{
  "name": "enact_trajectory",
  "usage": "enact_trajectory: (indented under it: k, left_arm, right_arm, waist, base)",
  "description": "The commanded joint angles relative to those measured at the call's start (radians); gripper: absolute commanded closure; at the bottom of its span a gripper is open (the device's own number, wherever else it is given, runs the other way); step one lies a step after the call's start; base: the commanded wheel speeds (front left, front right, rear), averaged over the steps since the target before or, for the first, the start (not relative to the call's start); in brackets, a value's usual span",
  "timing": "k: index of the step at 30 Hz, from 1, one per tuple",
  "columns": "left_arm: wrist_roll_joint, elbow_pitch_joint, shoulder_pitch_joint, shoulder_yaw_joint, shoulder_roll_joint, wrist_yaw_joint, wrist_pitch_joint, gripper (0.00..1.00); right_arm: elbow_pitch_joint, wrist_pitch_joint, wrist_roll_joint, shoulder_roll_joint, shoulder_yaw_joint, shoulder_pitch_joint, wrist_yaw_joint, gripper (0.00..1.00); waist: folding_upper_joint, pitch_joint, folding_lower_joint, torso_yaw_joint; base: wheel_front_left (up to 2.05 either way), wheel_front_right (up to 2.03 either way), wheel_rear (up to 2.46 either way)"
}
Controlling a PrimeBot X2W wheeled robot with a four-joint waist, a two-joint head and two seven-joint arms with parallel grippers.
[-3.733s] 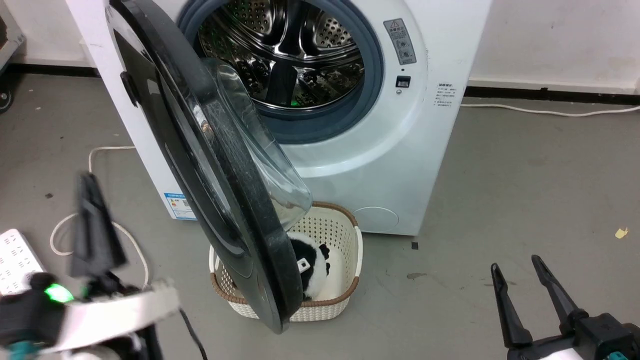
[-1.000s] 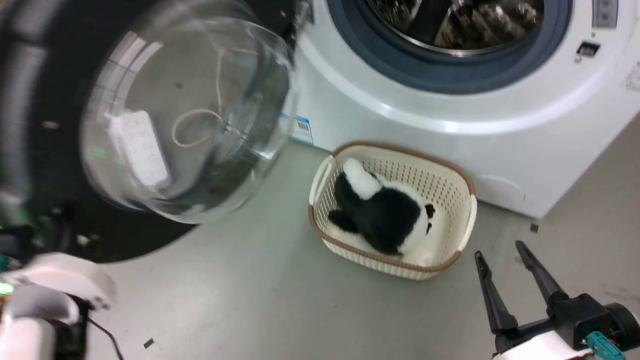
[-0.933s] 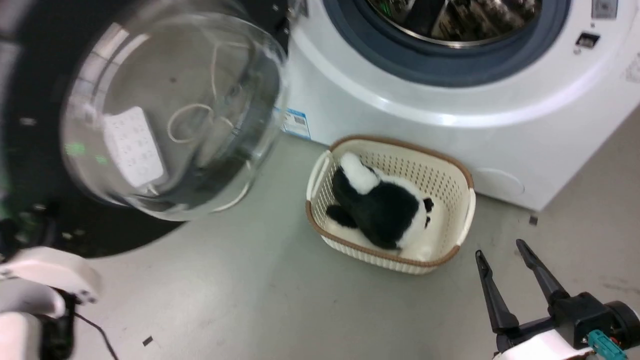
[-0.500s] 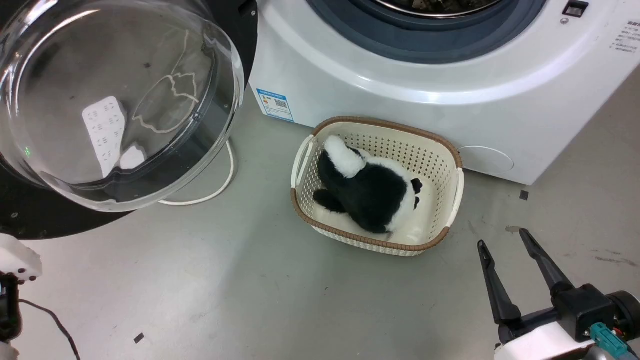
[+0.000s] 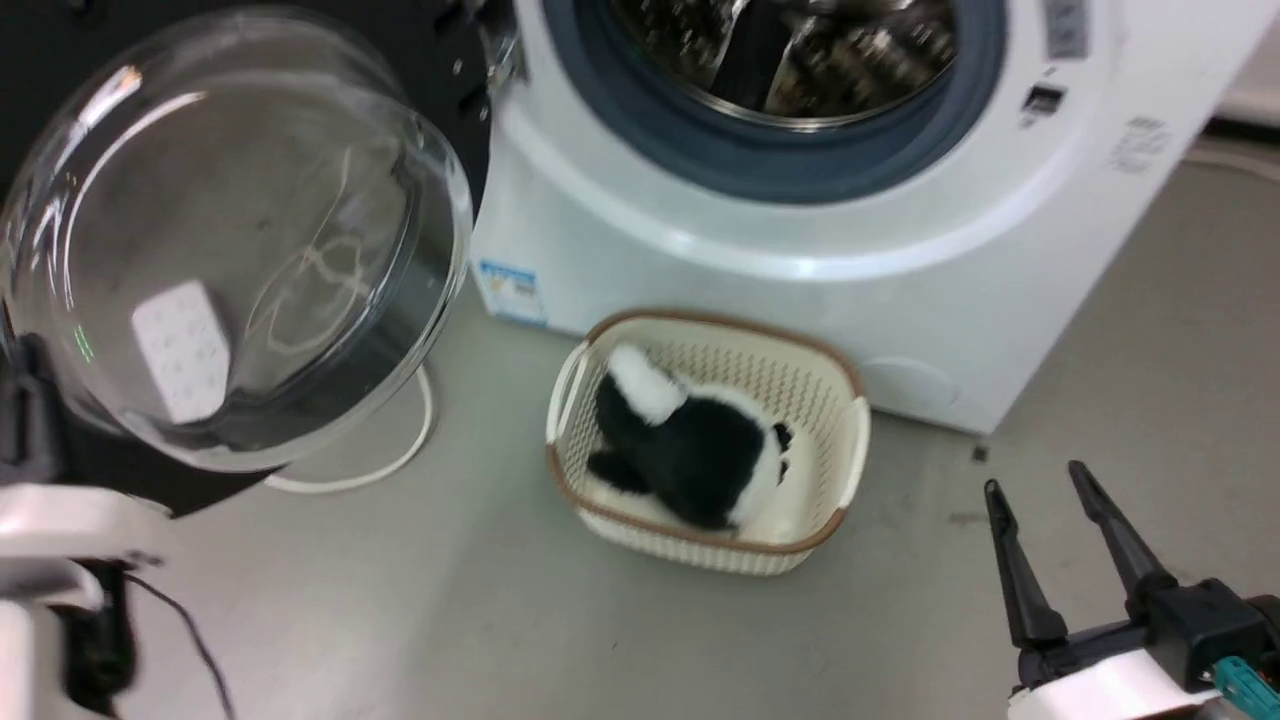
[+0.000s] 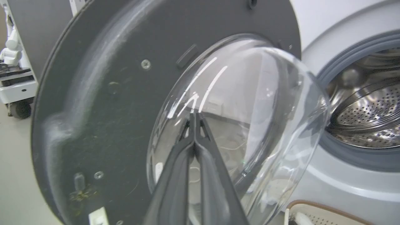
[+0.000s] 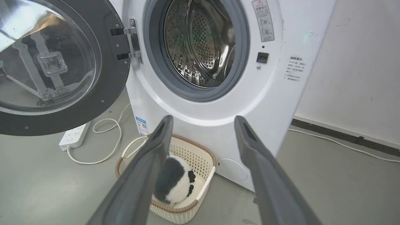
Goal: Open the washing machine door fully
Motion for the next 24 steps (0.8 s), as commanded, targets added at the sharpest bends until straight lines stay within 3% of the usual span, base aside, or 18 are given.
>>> enact_trajectory:
  k: [1, 8, 9, 10, 11, 24]
  left_arm:
    - [0.009, -0.034, 0.030, -0.008, -0.017, 0.008, -0.007, 1.00]
    - [0.037, -0.295, 0.190, -0.095, -0.127, 0.052, 0.007, 1.00]
    - [0.045, -0.321, 0.210, -0.112, -0.140, 0.057, 0.010, 0.89]
    - [0.053, -0.344, 0.227, -0.127, -0.152, 0.064, 0.011, 0.24]
    - [0.061, -0.360, 0.242, -0.142, -0.163, 0.069, 0.012, 0.00]
    - [0.143, -0.331, 0.347, -0.308, -0.227, 0.075, 0.012, 0.00]
  right_arm:
    - [0.000, -0.010, 0.006, 0.002, -0.005, -0.007, 0.001, 0.00]
    - [-0.032, -0.031, 0.011, 0.002, -0.027, 0.020, 0.001, 0.00]
    - [-0.037, -0.032, 0.012, 0.002, -0.029, 0.024, 0.001, 0.00]
    - [-0.043, -0.033, 0.013, 0.002, -0.030, 0.029, 0.001, 0.00]
    - [-0.047, -0.035, 0.013, 0.002, -0.029, 0.033, 0.001, 0.00]
    - [-0.037, -0.040, 0.039, 0.002, -0.011, 0.086, 0.001, 0.00]
  waist:
    - [0.0000, -0.048, 0.0001, -0.037]
    - [0.0000, -0.120, 0.0001, -0.119]
    - [0.0000, -0.126, 0.0001, -0.131]
    - [0.0000, -0.130, 0.0001, -0.140]
    - [0.0000, -0.132, 0.0001, -0.152]
    - [0.0000, -0.160, 0.0001, -0.233]
  base:
    - [0.00, 0.00, 0.00]
    - [0.00, 0.00, 0.00]
    - [0.00, 0.00, 0.00]
    - [0.00, 0.00, 0.00]
    - [0.00, 0.00, 0.00]
    - [0.00, 0.00, 0.00]
